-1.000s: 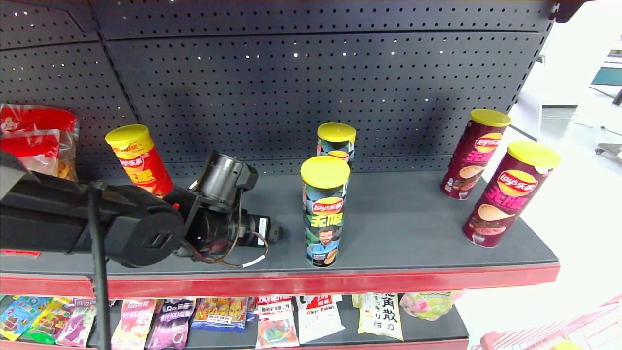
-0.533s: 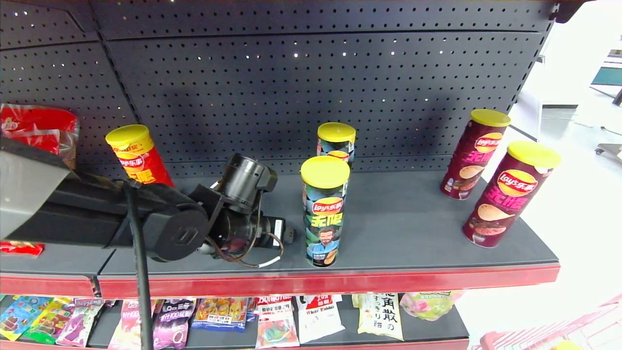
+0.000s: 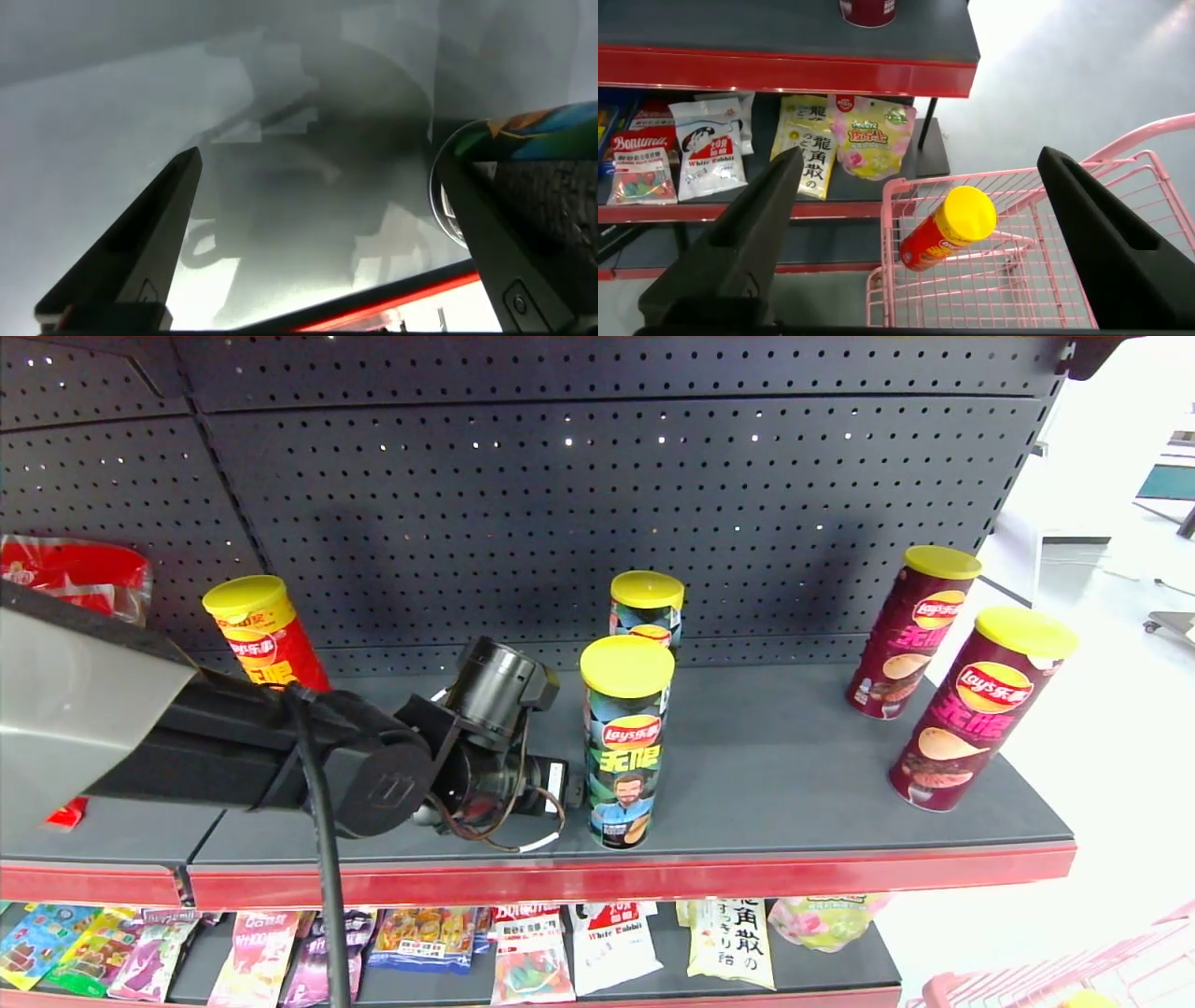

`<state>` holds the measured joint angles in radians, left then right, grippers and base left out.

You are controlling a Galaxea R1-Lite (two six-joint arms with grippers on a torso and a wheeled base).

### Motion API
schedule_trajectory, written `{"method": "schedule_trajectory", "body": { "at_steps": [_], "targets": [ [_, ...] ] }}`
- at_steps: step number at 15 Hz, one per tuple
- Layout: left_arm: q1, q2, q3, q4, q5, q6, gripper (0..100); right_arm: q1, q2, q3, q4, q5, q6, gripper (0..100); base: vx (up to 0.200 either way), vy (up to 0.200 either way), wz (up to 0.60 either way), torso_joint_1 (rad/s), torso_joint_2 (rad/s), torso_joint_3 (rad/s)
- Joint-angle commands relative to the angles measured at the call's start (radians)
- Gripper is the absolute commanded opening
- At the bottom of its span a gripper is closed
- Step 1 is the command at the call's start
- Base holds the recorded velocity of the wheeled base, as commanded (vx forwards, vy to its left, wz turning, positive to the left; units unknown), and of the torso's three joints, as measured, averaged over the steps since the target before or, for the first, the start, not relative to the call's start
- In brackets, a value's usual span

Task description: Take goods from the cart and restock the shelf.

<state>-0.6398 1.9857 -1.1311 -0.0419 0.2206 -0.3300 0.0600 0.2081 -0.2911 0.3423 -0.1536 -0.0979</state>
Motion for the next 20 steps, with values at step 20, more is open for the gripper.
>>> {"method": "schedule_trajectory", "body": {
  "at_steps": [20],
  "targets": [
    [-0.015, 0.045, -0.056, -0.004, 0.0, 0.0, 100, -0.002, 0.004, 0.004, 0.0, 0.0, 0.001, 100, 0.0, 0.0, 0.0, 0.0, 0.0, 0.0]
  ]
}}
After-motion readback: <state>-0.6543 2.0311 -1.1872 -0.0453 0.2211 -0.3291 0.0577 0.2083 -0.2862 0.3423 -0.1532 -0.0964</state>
